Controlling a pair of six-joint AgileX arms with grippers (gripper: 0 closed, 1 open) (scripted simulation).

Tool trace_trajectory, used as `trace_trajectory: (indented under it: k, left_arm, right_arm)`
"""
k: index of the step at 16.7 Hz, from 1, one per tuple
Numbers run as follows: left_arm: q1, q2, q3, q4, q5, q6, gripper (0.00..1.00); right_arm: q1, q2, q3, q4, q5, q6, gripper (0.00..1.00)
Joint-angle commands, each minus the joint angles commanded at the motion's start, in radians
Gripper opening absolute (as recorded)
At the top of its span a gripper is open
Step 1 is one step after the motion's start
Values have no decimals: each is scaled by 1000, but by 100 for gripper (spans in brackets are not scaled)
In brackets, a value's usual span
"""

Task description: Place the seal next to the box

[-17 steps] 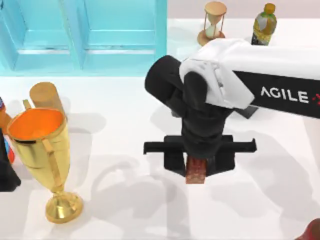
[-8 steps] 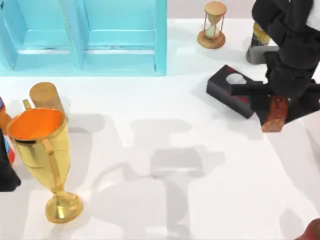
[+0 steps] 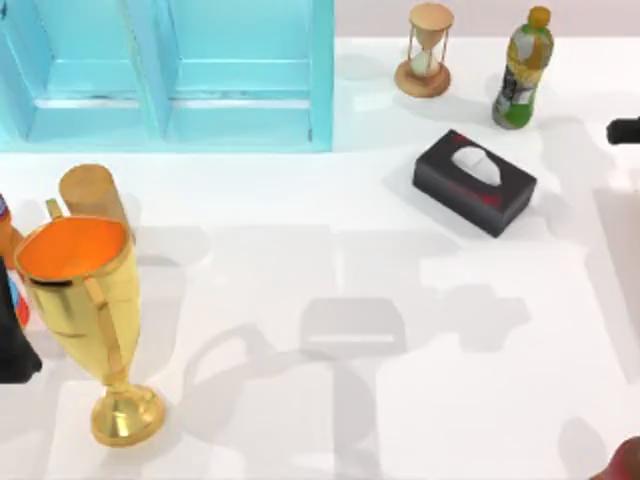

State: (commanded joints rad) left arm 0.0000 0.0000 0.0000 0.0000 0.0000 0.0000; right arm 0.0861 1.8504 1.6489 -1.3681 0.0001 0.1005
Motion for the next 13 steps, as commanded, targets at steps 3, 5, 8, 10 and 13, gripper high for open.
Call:
trace_trajectory:
  k: [3,5,8,10,13]
  left_arm:
    - [0,0,0,0,0,0,100]
    - [0,0,0,0,0,0,100]
    - [0,0,0,0,0,0,100]
    - [0,0,0,0,0,0,100]
    - [0,0,0,0,0,0,100]
  right_arm:
    - [4,5,-3,2,1,2,0]
    - [-2,4,5,18,-5,-7,0]
    - [-11,5,20,120,-47,-33,0]
    - [0,8,-12,217,-69,-32,0]
    - [20,14,-123,290,-56,-10,0]
